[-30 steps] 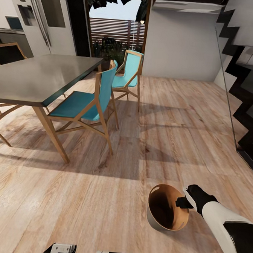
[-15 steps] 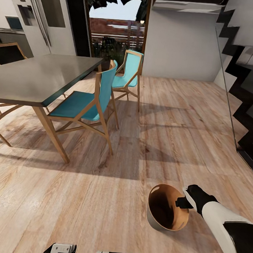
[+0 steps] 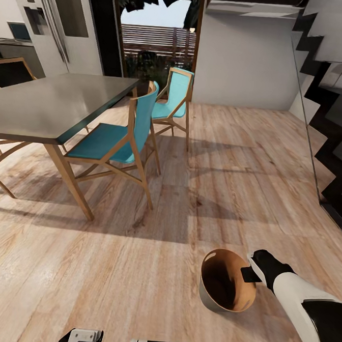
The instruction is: Put the three can of soda from the living room inside the tash can in the kitchen.
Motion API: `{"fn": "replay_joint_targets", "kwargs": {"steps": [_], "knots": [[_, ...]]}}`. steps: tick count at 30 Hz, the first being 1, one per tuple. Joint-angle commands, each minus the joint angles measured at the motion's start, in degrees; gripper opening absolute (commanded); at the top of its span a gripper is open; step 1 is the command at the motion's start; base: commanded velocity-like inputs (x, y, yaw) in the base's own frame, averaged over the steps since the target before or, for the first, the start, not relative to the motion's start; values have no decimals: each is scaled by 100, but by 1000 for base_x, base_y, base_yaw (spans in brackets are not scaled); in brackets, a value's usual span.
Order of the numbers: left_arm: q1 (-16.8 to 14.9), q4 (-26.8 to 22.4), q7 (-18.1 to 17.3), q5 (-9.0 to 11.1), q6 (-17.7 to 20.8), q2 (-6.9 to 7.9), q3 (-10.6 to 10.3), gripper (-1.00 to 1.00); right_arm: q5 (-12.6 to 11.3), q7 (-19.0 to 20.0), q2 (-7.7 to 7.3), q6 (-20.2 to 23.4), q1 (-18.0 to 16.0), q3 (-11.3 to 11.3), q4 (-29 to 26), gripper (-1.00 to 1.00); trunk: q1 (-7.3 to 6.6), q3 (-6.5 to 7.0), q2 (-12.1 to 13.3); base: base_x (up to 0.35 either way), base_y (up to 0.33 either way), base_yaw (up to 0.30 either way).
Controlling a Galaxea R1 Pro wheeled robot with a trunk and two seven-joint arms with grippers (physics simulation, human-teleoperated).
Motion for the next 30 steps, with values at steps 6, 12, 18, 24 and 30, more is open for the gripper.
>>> {"fn": "replay_joint_targets", "kwargs": {"steps": [6, 12, 18, 24, 30], "knots": [[0, 2, -1, 2, 0, 0, -2, 100, -134, 24, 2, -3, 7, -75, 3, -100, 1, -1, 0, 0, 0, 0], [0, 6, -2, 2, 0, 0, -2, 100, -134, 25, 2, -3, 8, -75, 4, -100, 1, -1, 0, 0, 0, 0], [-4, 8, 0, -6, 9, -1, -2, 100, -134, 25, 2, -3, 15, -75, 4, -100, -2, 21, 2, 0, 0, 0], [-7, 8, 1, -6, 9, -1, -2, 100, -134, 25, 2, -3, 17, -74, 2, -100, -17, 154, 10, 0, 0, 0], [-6, 8, 0, -7, 9, -1, -2, 100, -134, 25, 2, -3, 17, -74, 4, -100, -33, 287, 18, 0, 0, 0]]}}
